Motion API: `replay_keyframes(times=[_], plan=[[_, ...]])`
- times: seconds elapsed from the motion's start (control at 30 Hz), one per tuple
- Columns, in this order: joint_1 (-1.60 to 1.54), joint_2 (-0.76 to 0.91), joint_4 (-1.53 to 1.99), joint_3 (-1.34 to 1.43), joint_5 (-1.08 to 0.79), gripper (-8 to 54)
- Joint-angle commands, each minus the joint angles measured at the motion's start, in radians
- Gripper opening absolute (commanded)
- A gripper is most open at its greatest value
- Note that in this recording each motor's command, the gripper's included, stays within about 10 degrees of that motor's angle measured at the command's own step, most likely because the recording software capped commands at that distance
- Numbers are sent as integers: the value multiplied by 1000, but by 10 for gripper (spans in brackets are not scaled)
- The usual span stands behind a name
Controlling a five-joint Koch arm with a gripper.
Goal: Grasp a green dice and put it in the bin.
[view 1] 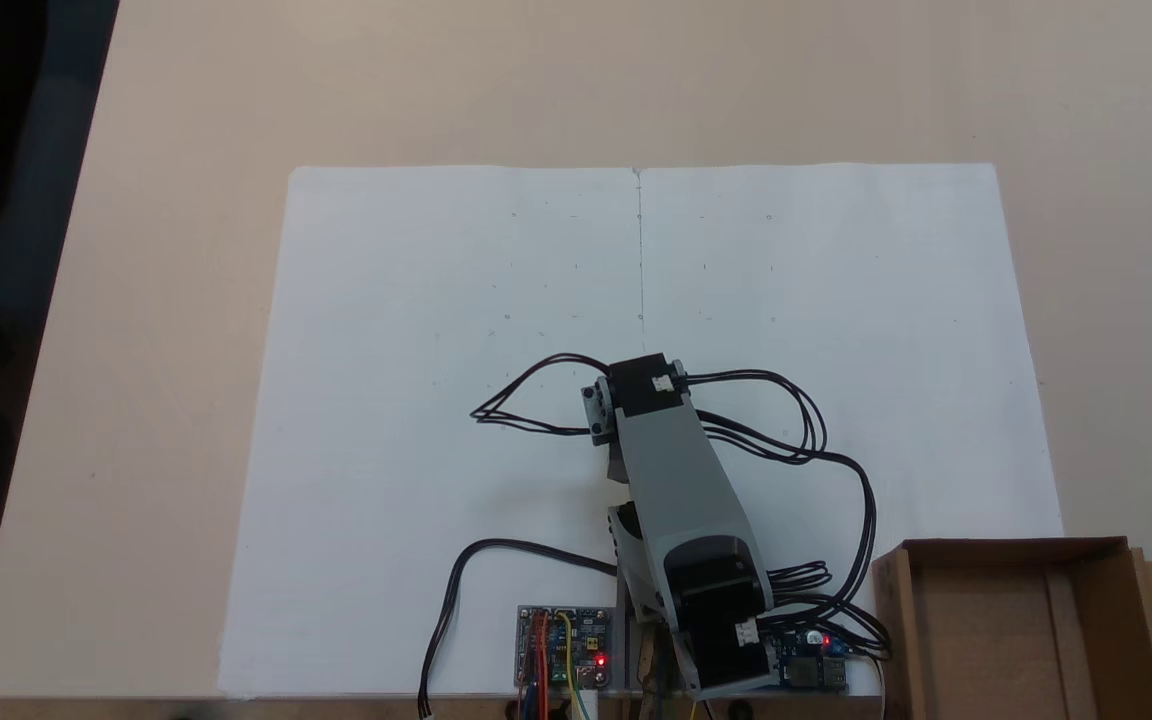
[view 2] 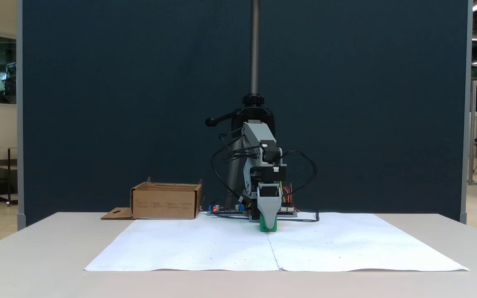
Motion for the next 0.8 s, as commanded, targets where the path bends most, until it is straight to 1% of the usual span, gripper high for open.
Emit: replay_keyframes(times=[0.0, 0.27, 0.77], plan=[[-11, -3, -40, -6, 64, 403], [-11, -44, -74, -6, 63, 403], [40, -52, -78, -6, 31, 403]])
